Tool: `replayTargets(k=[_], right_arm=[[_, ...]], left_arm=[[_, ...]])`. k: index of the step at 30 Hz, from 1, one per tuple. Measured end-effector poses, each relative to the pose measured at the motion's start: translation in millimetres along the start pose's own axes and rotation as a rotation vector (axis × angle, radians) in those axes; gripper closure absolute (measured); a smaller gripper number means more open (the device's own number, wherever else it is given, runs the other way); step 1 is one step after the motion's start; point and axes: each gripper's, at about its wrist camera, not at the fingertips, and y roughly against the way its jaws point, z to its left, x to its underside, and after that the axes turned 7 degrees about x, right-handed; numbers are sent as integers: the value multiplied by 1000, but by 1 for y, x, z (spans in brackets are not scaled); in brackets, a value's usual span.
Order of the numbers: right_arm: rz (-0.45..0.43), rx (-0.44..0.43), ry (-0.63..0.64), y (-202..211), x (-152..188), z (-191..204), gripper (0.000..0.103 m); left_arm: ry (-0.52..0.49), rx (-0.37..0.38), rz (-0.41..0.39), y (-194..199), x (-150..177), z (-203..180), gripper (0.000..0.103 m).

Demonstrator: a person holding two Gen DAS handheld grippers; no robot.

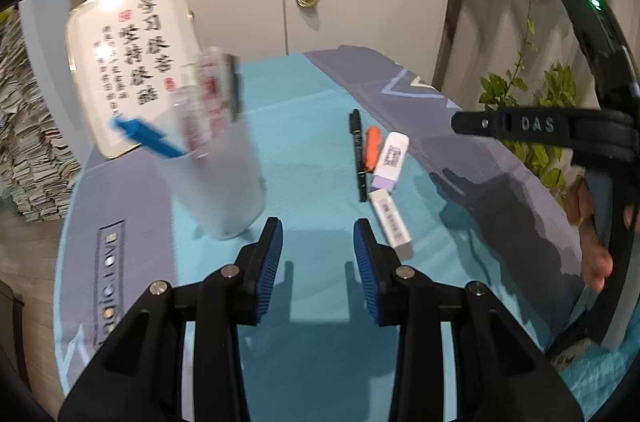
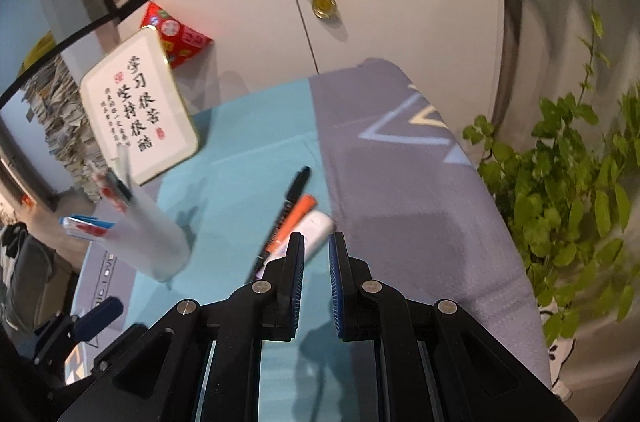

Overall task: Organize stationery
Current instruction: 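Grasp the black marker with the left gripper while the right reaches for the orange highlighter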

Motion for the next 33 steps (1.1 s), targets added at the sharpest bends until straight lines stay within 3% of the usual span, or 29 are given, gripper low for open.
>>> replayTargets(k=[8,16,20,21,22,27,33], right_arm=[[38,-24,-44,-12,6,-23,92],[58,-53,-61,-16,11,-30,92],[65,-59,-62,-17,13,-29,92],[66,-61,-62,-18,14,-29,92],[68,-60,-62,-18,14,-29,92],[65,-65,-77,-17,13,-32,91],[45,-62,-81,-12,9,-33,91]], left_arm=[[-23,-16,48,-40,-20,-11,68],[-41,-4,143,-74,-20,-13,84],[-31,17,161,-87,-22,-16,84],[-29,26,167,-90,-23,-19,89],[-25,47,172,-92,-25,-21,100],[-12,122,188,-92,-23,-32,99],[13,94,197,-65,0,-18,99]])
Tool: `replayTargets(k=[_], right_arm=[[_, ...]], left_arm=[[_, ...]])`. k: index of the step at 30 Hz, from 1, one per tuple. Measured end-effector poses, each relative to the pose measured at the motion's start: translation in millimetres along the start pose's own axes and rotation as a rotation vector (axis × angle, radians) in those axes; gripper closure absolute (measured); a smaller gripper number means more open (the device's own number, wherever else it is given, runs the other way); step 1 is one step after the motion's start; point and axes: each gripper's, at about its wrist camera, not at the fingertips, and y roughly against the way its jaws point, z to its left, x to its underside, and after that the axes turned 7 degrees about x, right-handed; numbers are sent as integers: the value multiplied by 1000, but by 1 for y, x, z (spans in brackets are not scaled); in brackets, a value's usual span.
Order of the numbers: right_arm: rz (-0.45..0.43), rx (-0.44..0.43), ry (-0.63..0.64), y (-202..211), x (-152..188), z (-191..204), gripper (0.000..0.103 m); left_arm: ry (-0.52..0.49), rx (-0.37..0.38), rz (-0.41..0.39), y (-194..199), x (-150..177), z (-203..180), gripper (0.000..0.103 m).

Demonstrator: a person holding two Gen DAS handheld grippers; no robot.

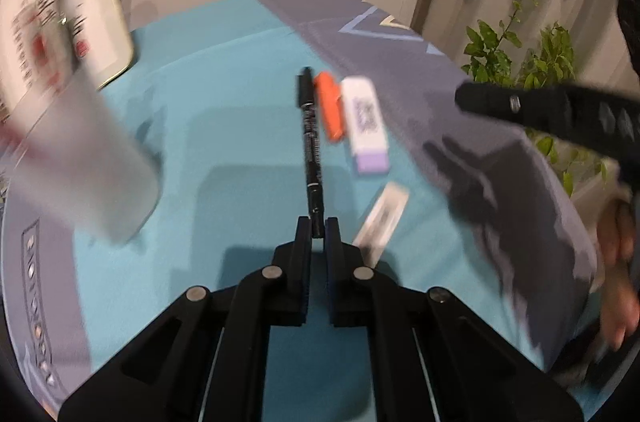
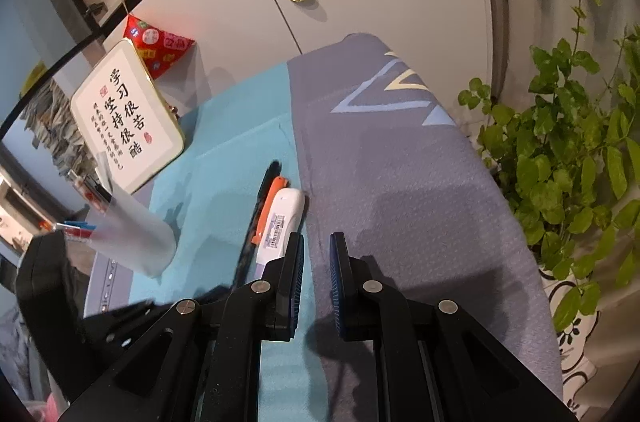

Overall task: Organize stationery
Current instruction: 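Grasp the black marker with the left gripper while the right reaches for the orange highlighter, then lift the black marker with the left gripper while the right carries the orange highlighter toward the cup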

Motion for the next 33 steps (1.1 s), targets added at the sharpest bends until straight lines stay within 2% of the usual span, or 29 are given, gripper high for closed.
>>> replayTargets(k=[4,9,13,15,17,19,20,23,28,29,30,31,33], right_arm=[[13,-41,28,0,1,11,91],[9,-101,97,-4,-10,43,91],[31,-57,136,-25,-32,66,91],[48,8,139,-42,-45,71,91],[84,36,133,-57,-53,71,91],[150,35,129,-72,-54,71,91],[184,34,131,-80,-53,71,91],[234,55,142,-91,-50,71,91],[198,102,166,-88,-51,72,89],[195,103,164,-88,-52,71,87],[196,99,161,-89,-52,70,78],[199,96,159,-91,-53,69,63],[198,107,151,-96,-54,69,53]], left_arm=[[25,-1,9,30,35,20,99],[29,-32,12,55,66,33,99],[25,-23,12,62,75,34,97],[14,-22,4,64,74,32,96],[10,-17,-9,66,72,32,90],[8,-10,-20,66,66,33,77],[5,-8,-25,64,62,33,74],[-16,-16,-35,59,49,29,73],[-36,-4,-31,44,29,22,73],[-40,-9,-29,42,27,20,73],[-43,-15,-24,38,24,19,73],[-42,-24,-21,34,19,19,73],[-37,-30,-18,24,6,25,73]])
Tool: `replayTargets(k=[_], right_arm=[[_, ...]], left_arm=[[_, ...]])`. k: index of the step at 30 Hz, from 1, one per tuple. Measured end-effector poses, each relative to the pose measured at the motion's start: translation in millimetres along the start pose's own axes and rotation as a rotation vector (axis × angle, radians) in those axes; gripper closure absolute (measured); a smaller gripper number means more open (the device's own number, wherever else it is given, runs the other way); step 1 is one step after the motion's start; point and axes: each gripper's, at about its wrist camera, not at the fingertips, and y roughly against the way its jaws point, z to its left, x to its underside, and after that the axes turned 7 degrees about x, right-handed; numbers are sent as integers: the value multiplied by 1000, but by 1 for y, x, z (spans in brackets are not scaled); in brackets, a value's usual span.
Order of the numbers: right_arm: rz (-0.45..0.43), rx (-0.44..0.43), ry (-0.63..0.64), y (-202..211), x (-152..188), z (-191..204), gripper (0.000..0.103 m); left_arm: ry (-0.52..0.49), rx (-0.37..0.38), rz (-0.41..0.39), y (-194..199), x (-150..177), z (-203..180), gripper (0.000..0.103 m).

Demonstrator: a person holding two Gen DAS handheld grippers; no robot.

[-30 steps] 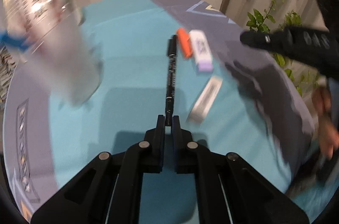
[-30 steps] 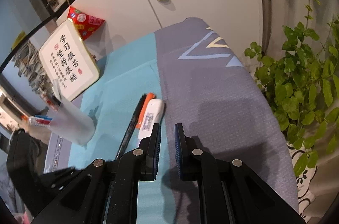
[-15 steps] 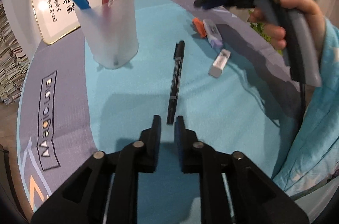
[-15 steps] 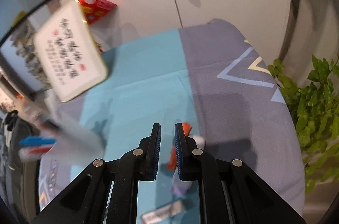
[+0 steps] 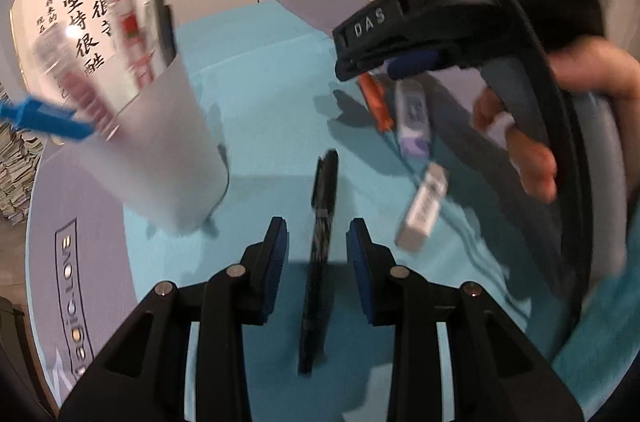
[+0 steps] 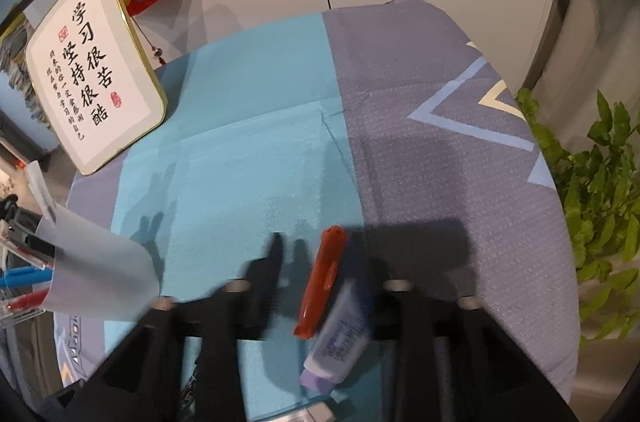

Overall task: Organize stationery
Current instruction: 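Lift the black marker with the left gripper while the right carries the orange highlighter toward the cup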

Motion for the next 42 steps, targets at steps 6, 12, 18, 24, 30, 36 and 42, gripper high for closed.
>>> replayTargets(k=[6,12,18,24,30,36,42], right_arm=[[9,-11,43,-13,-1,11,65],[-42,-70,40,4,3,11,88],[-145,-140,40,50,17,13,88],[-195,-160,66,74,32,23,88],[-224,-174,65,92,43,27,88],[-289,-240,93,121,46,52,88],[-360,-287,150,143,34,95,89]], left_arm=[[43,-16,28,-17,-14,9,79],[56,13,9,2,-11,14,91],[93,34,-62,40,-5,20,91],[124,56,-135,81,17,16,91],[138,39,-187,101,28,15,91],[184,22,-204,102,35,34,91],[207,-6,-228,117,48,47,91]])
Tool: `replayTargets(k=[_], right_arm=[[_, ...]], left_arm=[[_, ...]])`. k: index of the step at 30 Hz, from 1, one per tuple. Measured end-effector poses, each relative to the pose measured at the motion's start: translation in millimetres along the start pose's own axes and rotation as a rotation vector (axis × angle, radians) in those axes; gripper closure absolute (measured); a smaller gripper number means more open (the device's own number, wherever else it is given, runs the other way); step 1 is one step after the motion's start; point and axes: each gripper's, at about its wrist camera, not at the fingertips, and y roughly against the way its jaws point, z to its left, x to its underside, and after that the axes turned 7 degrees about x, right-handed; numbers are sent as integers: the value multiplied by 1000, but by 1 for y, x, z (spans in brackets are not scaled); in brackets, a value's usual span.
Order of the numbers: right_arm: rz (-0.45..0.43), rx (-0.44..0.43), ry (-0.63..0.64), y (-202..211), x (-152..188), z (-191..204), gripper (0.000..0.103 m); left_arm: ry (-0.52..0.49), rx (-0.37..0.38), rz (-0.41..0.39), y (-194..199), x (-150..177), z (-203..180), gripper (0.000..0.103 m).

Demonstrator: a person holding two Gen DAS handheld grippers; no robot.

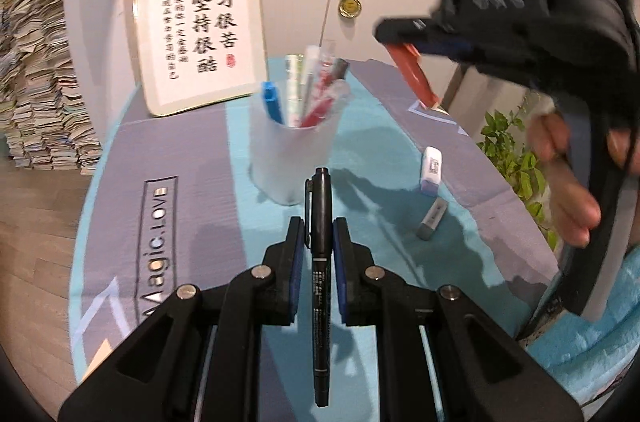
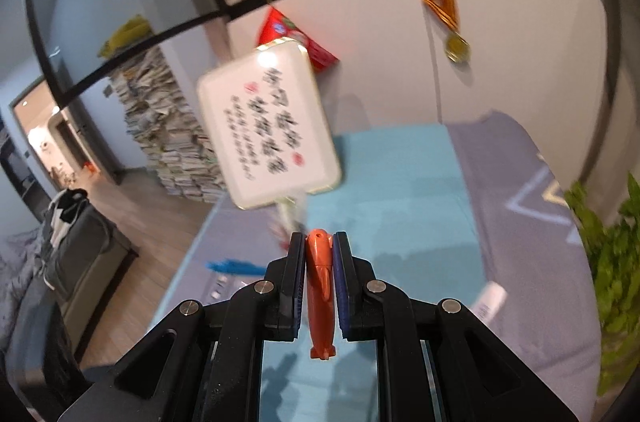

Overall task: Organize stationery
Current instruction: 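Lift the black marker with the left gripper while the right carries the orange highlighter toward the cup, then lower the orange highlighter into the frosted cup and open the right gripper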

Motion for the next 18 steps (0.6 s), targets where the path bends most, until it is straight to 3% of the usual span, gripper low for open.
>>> replayTargets(k=[7,18], right_arm=[[-27,24,55,-22,-18,38,89],[28,40,75,-59,-19,53,89]], left_arm=[[31,-32,-36,18,2,20,91],[53,-47,-48,17,1,39,91]])
